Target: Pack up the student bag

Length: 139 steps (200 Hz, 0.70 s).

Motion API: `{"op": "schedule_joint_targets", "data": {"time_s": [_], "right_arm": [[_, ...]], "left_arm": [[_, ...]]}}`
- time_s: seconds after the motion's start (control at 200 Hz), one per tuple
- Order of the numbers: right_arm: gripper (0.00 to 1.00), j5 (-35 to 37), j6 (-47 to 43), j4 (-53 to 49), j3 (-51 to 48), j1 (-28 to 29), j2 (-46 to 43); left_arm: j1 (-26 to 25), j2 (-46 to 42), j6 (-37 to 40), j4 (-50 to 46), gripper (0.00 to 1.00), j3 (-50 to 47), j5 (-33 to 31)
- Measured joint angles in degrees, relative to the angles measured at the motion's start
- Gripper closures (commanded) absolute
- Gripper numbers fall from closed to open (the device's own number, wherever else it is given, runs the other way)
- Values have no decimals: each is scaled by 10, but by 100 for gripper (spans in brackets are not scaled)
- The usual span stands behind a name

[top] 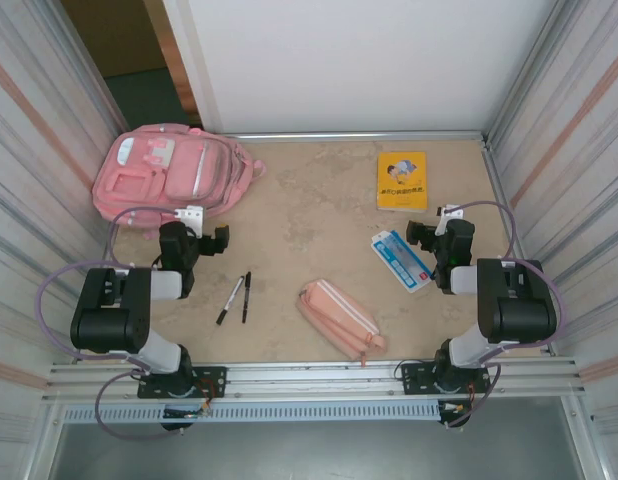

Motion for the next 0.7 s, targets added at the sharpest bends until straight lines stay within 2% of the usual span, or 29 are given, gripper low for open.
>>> {"op": "schedule_joint_targets", "data": {"time_s": [0.697], "right_arm": [[1, 0, 0, 0, 0, 0, 0]], "left_arm": [[0, 0, 0, 0, 1, 0, 0]]}}
